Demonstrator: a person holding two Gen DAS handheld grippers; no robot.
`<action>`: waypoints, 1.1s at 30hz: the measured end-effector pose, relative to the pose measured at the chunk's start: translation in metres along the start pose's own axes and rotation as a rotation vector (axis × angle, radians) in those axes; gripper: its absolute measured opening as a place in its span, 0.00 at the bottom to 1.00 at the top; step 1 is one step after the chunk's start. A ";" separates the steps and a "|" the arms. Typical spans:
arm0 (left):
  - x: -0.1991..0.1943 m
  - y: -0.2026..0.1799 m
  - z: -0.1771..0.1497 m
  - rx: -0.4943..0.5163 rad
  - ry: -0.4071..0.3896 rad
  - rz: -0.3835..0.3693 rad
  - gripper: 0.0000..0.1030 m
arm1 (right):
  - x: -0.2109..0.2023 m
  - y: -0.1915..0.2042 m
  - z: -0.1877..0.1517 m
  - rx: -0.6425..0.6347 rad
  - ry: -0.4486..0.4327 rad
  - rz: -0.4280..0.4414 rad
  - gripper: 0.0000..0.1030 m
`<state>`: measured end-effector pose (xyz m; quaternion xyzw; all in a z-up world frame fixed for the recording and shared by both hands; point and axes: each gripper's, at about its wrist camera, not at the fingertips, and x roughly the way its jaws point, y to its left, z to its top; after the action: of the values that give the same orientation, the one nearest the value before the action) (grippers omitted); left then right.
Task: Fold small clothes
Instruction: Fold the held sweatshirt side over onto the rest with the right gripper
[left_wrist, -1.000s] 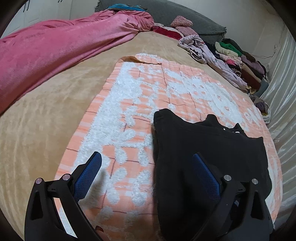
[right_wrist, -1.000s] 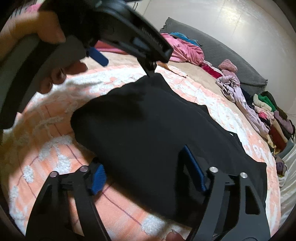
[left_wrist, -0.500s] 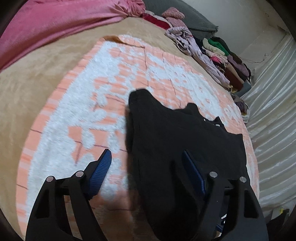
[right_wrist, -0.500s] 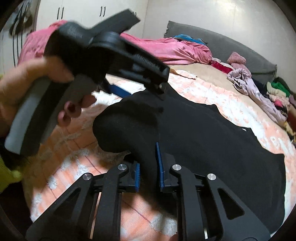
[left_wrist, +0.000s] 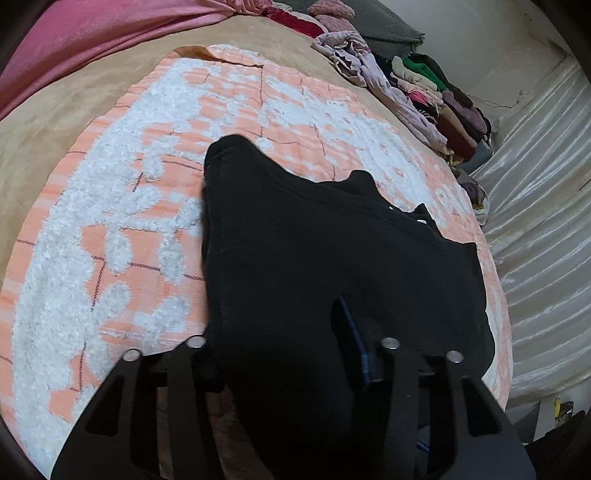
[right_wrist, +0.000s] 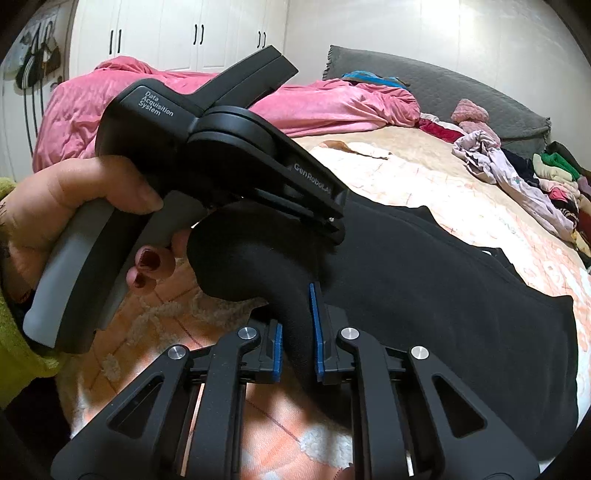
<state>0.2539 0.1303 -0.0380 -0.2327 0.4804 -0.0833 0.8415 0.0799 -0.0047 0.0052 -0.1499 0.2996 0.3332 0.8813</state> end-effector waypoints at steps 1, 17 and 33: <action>-0.003 -0.002 -0.001 0.005 -0.012 -0.002 0.35 | -0.001 0.000 0.000 0.001 -0.001 0.000 0.06; -0.037 -0.090 0.003 0.048 -0.121 -0.044 0.25 | -0.066 -0.064 -0.002 0.167 -0.093 -0.011 0.03; 0.030 -0.240 0.001 0.210 -0.016 -0.014 0.24 | -0.112 -0.161 -0.054 0.482 -0.117 -0.073 0.03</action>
<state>0.2900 -0.0912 0.0529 -0.1473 0.4605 -0.1371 0.8646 0.0985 -0.2038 0.0441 0.0733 0.3131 0.2282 0.9190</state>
